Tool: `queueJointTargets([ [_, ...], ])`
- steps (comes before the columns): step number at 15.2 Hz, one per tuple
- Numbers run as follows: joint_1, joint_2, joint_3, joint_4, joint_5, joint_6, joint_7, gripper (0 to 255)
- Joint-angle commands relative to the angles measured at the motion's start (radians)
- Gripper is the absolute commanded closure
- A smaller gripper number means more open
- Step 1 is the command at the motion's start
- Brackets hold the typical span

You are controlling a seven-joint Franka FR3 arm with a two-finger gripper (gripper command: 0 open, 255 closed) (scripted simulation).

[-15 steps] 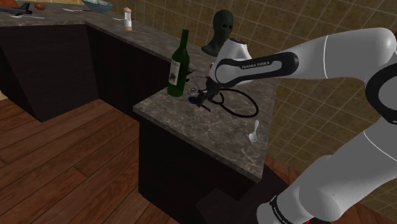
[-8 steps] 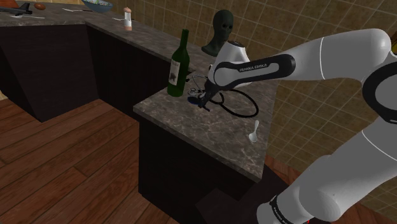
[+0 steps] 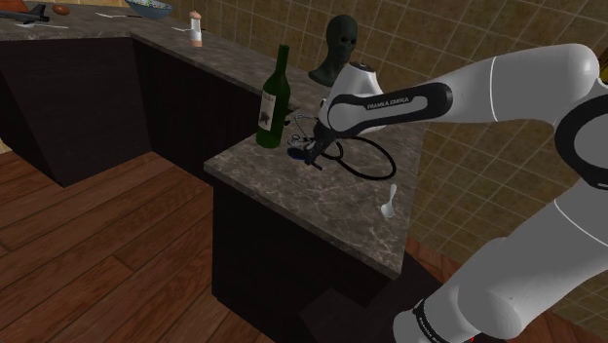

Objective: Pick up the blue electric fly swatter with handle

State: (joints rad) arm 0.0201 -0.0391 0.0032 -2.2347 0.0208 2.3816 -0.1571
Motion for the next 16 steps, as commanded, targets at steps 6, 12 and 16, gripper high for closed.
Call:
queueJointTargets([
  [6, -0.002, -0.036, -0.002, 0.039, -0.003, -0.085, 0.003, 255],
  [12, -0.002, -0.064, -0.002, 0.091, -0.004, -0.165, 0.005, 255],
  [16, -0.002, -0.073, -0.002, 0.111, -0.004, -0.194, 0.005, 255],
])
